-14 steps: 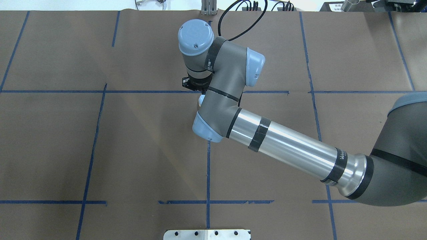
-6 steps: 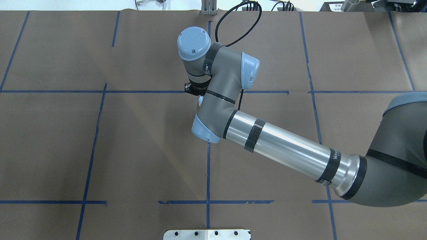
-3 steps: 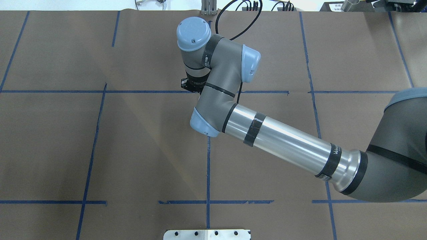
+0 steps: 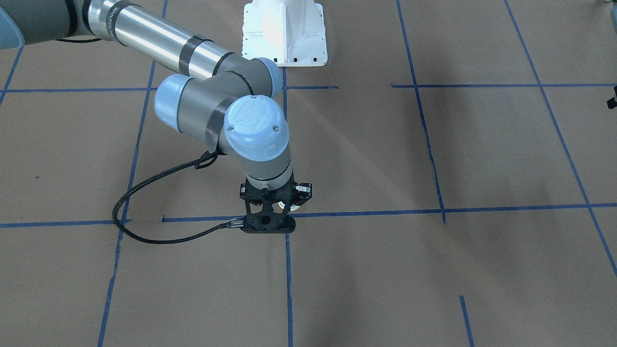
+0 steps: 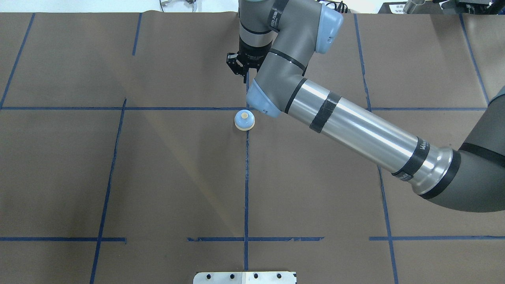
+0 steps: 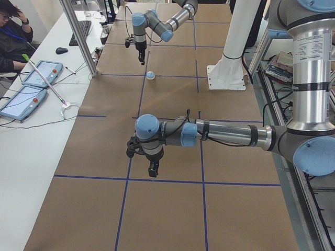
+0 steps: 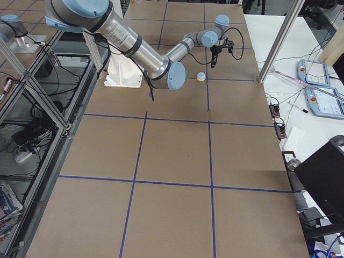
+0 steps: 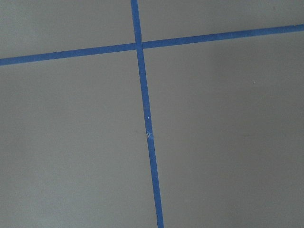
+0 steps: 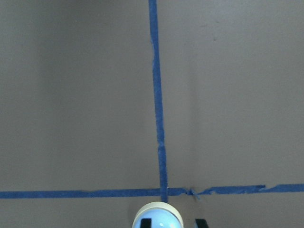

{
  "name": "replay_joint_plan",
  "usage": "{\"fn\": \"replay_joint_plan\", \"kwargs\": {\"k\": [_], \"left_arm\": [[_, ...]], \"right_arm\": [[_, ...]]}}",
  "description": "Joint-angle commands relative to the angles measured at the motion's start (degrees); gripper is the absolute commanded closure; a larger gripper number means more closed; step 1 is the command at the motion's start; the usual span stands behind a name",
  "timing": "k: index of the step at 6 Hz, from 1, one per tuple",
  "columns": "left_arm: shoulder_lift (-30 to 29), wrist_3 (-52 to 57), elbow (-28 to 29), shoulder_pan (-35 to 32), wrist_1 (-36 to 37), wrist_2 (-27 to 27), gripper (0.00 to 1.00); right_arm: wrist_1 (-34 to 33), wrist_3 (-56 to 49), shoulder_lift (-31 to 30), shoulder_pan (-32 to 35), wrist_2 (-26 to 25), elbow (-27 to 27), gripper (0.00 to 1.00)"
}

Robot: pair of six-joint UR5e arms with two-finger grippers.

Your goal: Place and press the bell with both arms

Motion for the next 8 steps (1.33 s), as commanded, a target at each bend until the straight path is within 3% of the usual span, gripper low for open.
{"fn": "replay_joint_plan", "kwargs": {"k": [1, 2, 4, 6, 8], "left_arm": [[-0.05, -0.17, 2.18, 0.09, 0.03, 0.29, 0.0], [-0.05, -0.08, 3.06, 0.0, 0.03, 0.38, 0.0], [0.04, 0.01, 2.72, -0.18, 0.55, 0.99, 0.0], [0.21, 0.09, 2.63, -2.98, 0.65, 1.43, 0.0], [1.0, 0.09, 1.49, -3.08, 0.56, 2.49, 0.0]], "right_arm": [[-0.62, -9.54, -9.33, 5.88, 2.74, 5.87, 0.0], [-5.67, -18.49, -15.4, 10.43, 5.28, 11.74, 0.0], [-15.62, -43.87, -30.41, 19.49, 5.74, 26.23, 0.0], [-15.75, -58.77, -49.9, 26.27, 5.65, 38.64, 0.0], [-14.7, -64.28, -64.08, 36.01, 5.65, 42.03, 0.0]]}}
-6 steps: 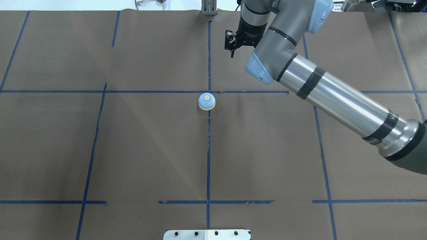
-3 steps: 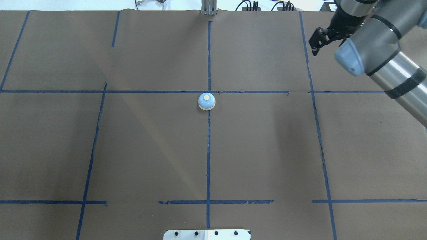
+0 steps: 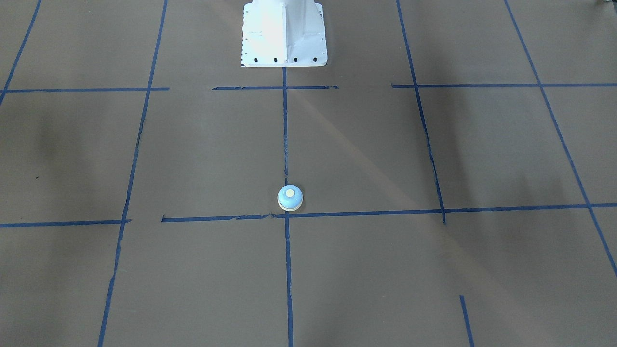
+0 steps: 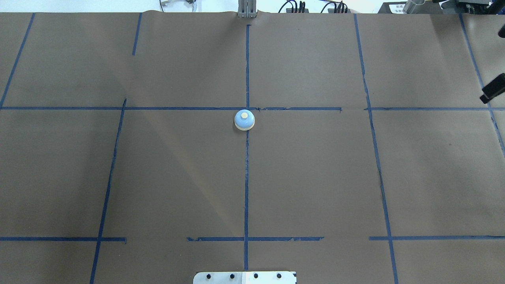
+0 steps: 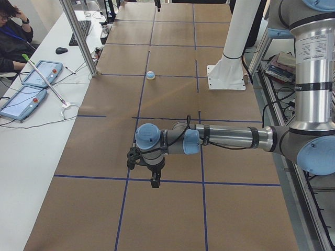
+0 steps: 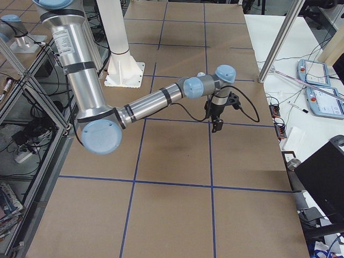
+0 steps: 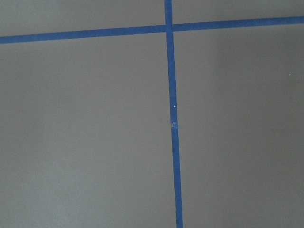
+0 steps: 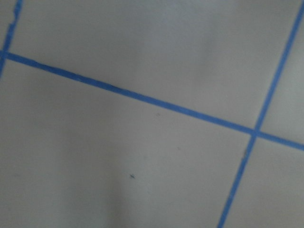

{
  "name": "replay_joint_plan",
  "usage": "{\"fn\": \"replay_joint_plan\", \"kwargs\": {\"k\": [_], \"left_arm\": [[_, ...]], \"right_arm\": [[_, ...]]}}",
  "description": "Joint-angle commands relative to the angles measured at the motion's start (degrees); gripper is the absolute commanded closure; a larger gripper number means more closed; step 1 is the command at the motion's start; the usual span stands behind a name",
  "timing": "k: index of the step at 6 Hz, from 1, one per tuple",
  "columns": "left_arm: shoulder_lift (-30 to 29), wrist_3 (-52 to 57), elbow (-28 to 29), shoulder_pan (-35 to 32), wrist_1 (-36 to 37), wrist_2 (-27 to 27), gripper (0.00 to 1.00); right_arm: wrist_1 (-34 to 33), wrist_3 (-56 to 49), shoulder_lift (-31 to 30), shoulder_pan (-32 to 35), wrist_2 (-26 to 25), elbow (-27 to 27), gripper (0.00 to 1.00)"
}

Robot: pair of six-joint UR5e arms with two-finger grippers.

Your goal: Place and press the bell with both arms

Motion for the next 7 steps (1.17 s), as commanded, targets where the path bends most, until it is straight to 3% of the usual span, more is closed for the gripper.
{"fn": "replay_joint_plan", "kwargs": {"k": [1, 7], "left_arm": [[1.52, 0.01, -1.15, -0.13, -0.41, 0.44, 0.0], [2.06, 0.01, -1.33, -0.04, -0.5, 0.36, 0.0]], "right_arm": [[2.59, -1.87, -11.51, 7.46, 0.82, 1.75, 0.0], [2.61, -1.78, -13.23, 7.76, 1.7, 1.4, 0.0]]}}
